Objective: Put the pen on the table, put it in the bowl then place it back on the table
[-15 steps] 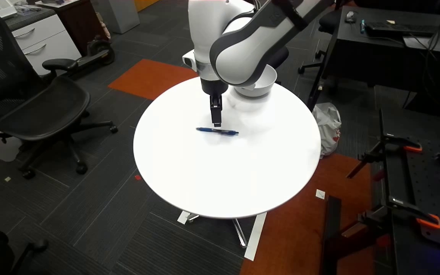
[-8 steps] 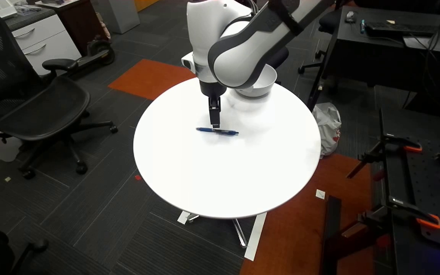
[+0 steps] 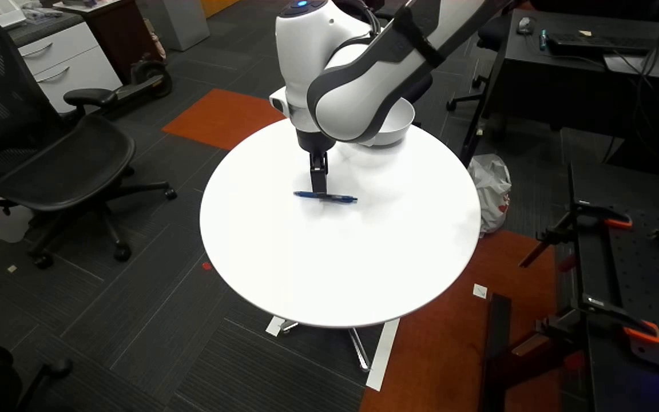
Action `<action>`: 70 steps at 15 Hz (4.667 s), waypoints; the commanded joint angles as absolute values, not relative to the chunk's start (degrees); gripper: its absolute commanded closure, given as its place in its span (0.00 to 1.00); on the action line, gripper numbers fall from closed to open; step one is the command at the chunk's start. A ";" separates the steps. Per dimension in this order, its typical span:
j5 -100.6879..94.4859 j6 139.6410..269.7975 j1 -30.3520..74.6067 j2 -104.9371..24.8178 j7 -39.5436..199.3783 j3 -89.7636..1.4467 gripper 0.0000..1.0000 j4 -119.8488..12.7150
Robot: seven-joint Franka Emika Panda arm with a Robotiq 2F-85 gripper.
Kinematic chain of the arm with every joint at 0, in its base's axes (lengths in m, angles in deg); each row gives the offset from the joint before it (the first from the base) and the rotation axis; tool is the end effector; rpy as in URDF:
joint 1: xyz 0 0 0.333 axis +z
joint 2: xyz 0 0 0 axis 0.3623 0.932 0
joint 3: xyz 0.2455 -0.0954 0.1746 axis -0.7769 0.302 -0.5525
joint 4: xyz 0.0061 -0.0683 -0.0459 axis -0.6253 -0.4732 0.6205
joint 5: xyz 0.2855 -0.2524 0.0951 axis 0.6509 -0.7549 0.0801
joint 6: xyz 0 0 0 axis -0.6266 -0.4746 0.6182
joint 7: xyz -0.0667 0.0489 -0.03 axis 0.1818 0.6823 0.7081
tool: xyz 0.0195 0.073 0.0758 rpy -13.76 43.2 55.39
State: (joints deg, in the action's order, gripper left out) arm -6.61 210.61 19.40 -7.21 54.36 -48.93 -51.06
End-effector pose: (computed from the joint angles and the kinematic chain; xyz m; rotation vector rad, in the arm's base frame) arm 0.6966 -0.0137 0.1347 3.0065 0.6545 0.0154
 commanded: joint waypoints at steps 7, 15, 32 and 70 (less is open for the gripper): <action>-8.14 207.97 20.13 -5.13 56.40 -48.48 0.34 -47.91; -8.11 207.57 20.34 -4.97 56.44 -48.49 0.96 -47.27; -7.89 208.41 16.82 -20.82 66.67 -40.85 0.97 -53.23; -6.73 204.74 6.22 -16.07 51.46 -43.43 0.00 -54.26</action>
State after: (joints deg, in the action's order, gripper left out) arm -6.90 204.33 7.69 -16.88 53.03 -42.31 -54.89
